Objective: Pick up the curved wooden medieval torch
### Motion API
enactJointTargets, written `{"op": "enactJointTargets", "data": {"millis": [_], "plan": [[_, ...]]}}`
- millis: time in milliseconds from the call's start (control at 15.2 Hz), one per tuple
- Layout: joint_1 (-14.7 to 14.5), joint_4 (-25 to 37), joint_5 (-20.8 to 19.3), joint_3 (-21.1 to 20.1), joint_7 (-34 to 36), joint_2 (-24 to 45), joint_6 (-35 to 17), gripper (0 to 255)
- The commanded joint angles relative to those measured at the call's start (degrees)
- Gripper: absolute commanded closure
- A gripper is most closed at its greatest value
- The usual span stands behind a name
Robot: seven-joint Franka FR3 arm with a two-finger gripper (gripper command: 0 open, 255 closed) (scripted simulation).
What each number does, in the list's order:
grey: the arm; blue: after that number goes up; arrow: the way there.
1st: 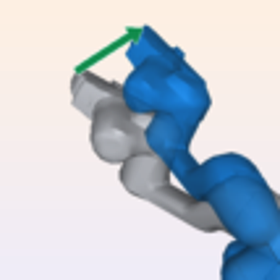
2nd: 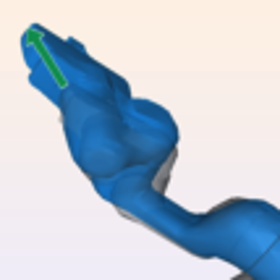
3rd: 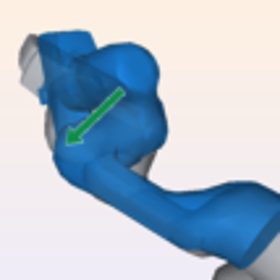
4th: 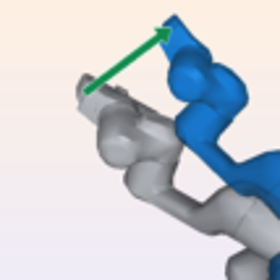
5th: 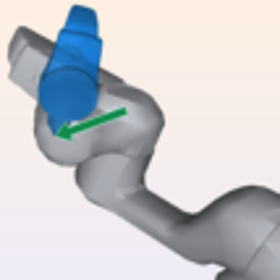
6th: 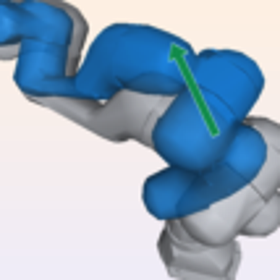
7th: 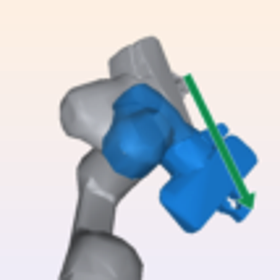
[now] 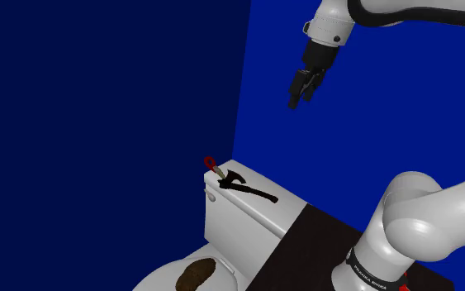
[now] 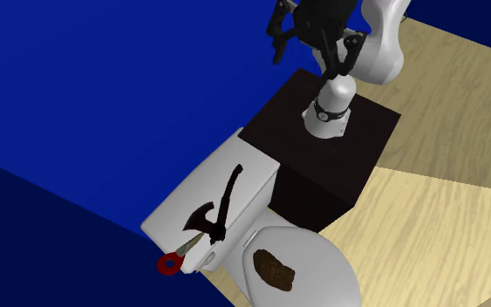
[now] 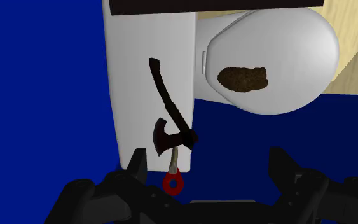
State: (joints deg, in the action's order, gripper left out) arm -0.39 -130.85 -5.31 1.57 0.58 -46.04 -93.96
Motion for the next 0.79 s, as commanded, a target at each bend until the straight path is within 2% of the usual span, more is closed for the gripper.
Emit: {"op": "enactJointTargets", "data": {"millis": [0, 726], "plan": [[0.00, 0.00, 0.00, 0.00, 0.00, 0.00, 0.00, 0], [-0.84, -13.54, -2.61, 6.62, -8.76, 8.26, -20.37, 0]]}}
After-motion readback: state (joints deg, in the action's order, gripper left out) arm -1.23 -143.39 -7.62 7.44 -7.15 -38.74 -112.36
